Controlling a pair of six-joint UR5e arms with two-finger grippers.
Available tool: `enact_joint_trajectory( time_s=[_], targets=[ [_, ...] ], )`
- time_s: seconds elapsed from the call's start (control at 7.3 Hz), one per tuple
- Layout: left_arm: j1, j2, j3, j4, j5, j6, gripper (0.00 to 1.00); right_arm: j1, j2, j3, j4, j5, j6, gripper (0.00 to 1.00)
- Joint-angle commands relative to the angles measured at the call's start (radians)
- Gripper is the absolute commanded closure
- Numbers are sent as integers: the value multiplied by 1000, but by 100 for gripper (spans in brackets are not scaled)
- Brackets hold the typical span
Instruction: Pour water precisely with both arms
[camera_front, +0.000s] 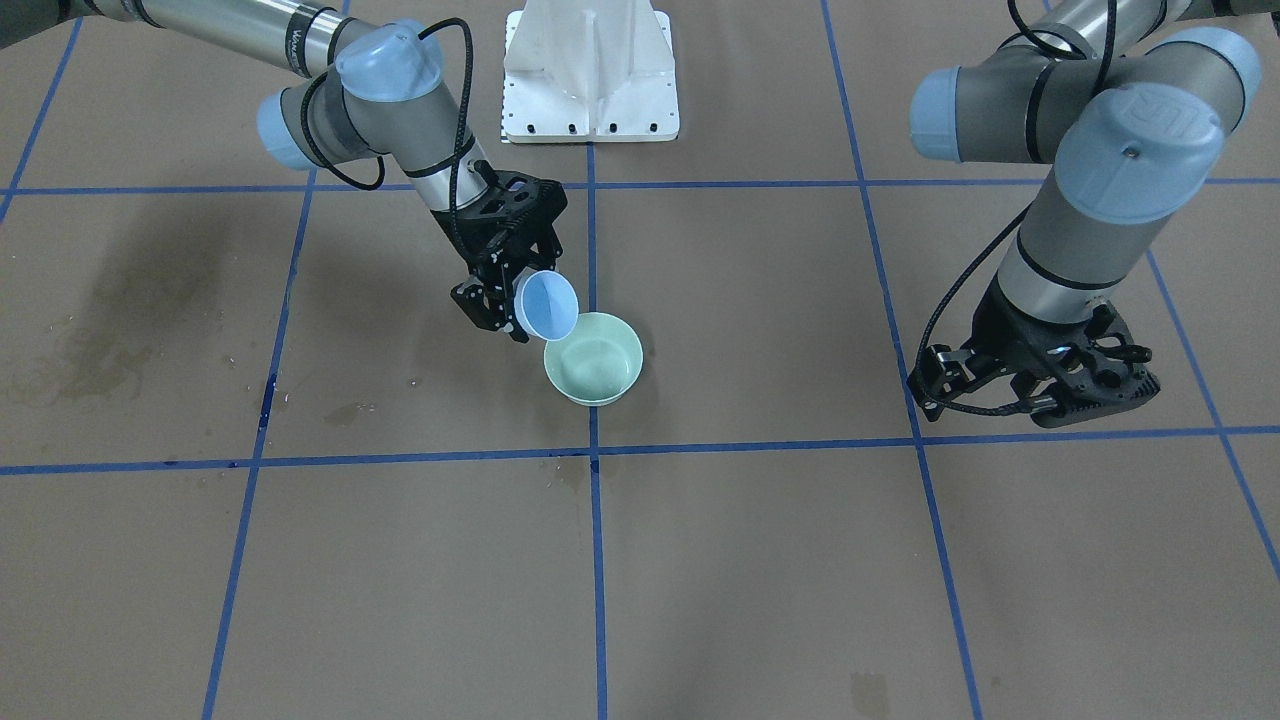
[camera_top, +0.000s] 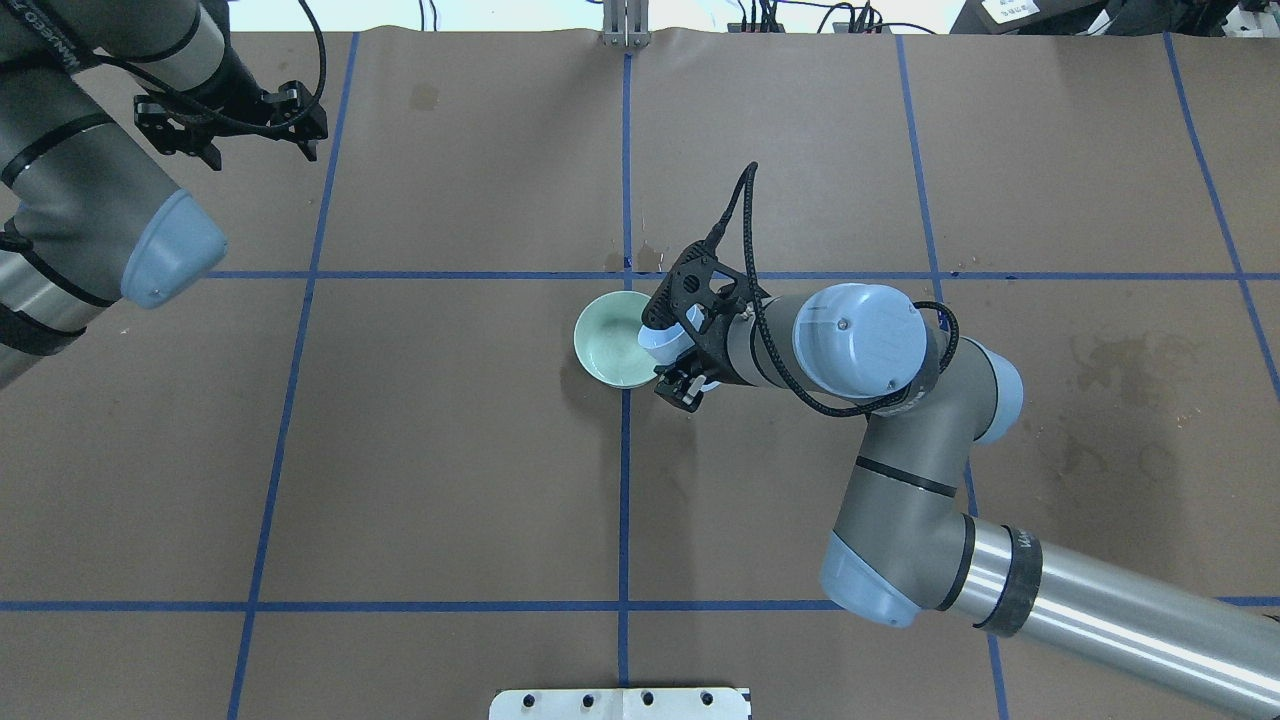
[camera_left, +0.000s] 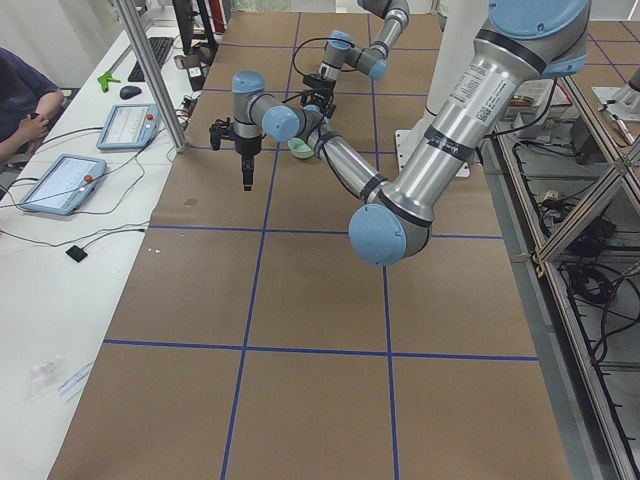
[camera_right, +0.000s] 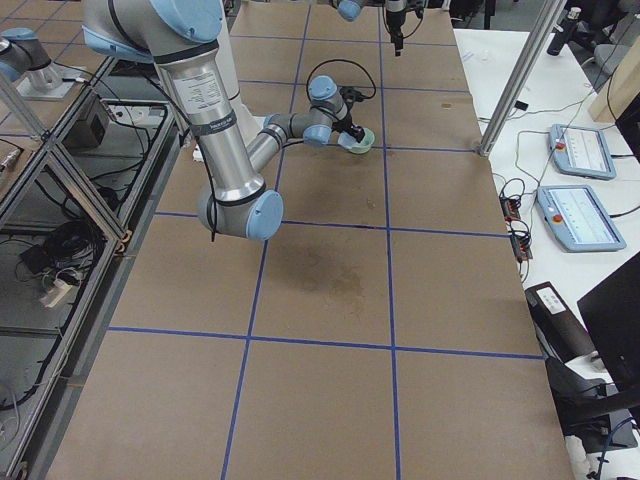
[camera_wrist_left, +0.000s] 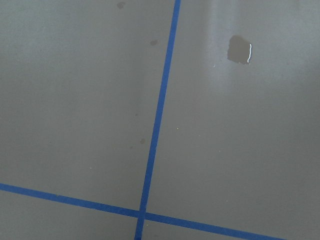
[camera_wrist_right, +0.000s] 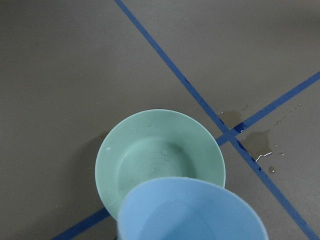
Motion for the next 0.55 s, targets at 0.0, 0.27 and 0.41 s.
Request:
enact_joint_trajectory(
  time_s=[0.0,0.27,0.41],
  targets=[
    [0,7,-3,-2,0,8,0,17,54,-1,-124,21,-20,100],
    [-2,8,-2,-2,0,8,0,16,107,-22,-236,25,-55,100],
    [-2,8,0,-2,0,8,0,16,152,-45,-296,29,-60,100]
  ],
)
